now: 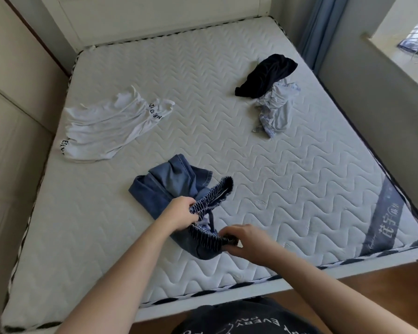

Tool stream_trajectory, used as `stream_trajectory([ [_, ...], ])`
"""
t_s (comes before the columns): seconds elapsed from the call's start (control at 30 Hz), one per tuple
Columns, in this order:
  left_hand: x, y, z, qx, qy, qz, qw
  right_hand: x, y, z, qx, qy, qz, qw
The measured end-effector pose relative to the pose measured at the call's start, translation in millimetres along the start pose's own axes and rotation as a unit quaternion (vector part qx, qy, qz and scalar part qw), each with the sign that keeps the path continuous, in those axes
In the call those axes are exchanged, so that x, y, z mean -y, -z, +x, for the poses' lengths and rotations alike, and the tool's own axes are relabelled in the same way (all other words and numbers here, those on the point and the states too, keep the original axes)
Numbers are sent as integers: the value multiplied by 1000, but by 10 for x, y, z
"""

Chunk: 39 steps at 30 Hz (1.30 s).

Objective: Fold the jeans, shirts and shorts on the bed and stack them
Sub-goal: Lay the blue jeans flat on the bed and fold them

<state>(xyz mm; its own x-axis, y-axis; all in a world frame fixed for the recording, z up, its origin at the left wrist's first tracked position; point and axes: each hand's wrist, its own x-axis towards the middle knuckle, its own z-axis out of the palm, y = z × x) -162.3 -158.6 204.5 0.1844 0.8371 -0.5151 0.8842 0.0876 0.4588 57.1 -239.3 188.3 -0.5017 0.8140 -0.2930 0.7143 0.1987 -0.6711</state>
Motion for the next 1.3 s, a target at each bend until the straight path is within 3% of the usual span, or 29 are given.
stream_trajectory([
  [0.1,-18,320,-104,-3,-49,3,999,39,123,68,-4,17,71,997],
  [0.2,-30,687,-214,3,-80,10,997,121,320,170,-82,36,99,991],
  [0.33,-27,1127,-398,-3,-121,7,993,314,574,375,-246,88,32,965],
  [0.43,-34,1374,-544,3,-155,5,988,468,784,562,-299,97,-39,948],
  [0.67,-82,1737,-801,34,-189,10,981,773,1161,894,-247,162,-203,933],
  [0.8,-67,1812,-851,24,-197,12,980,952,1278,954,-236,173,-162,942],
  [1.0,54,1875,-822,-6,-168,28,985,1089,1369,882,-206,84,-134,966],
  [1.17,14,1792,-704,-60,-163,54,983,1187,1472,821,-241,71,-54,966],
  [1.3,-8,1665,-611,-58,-160,19,985,1151,1467,791,-255,59,-53,964],
])
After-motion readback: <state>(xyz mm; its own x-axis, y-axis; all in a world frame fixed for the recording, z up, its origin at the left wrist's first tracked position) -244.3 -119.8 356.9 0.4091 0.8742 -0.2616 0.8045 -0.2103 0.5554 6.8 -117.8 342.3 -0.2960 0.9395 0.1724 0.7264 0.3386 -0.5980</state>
